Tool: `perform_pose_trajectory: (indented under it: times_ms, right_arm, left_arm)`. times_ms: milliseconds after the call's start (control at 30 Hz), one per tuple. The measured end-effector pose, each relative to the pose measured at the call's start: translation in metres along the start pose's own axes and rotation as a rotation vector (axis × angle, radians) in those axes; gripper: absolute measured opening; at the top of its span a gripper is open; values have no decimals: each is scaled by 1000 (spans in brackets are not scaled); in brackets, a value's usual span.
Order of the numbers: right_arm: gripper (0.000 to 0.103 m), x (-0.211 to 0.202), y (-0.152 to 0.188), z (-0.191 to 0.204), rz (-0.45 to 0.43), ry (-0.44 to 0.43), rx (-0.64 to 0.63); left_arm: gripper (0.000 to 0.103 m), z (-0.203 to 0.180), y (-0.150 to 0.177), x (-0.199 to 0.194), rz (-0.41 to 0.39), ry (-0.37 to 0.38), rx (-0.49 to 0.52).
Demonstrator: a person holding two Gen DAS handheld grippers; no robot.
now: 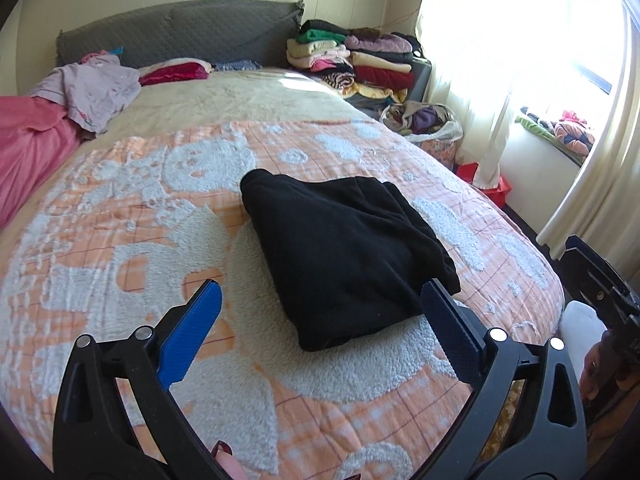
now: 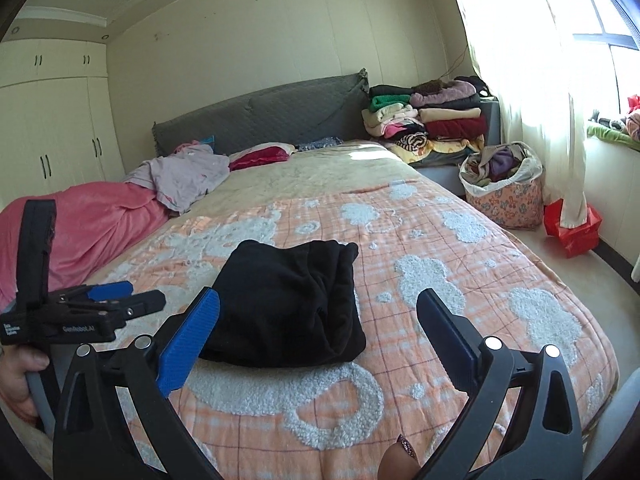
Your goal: Fold small clothes
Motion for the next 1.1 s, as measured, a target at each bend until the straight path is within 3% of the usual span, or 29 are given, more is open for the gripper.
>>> perform_pose_trajectory:
  times_ms: [433,1100]
  right_arm:
    - [98,-15,26,27,28,22,-49]
    - [98,0,102,36,184,61,-10]
  left_arm:
    - [93,19,20,-29,-20,-30,-21]
    - [93,51,91,-24,69,-74,-72]
Point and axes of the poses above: each gripper's, at about its wrist camera, not at the fingertips, and x roughly the way its jaws point, z to its left, y to its underside, the point moved 9 cm from there along x, roughly the way its jaws point, and after that the axes turned 4 degrees about -z, right-handed, at the moved point
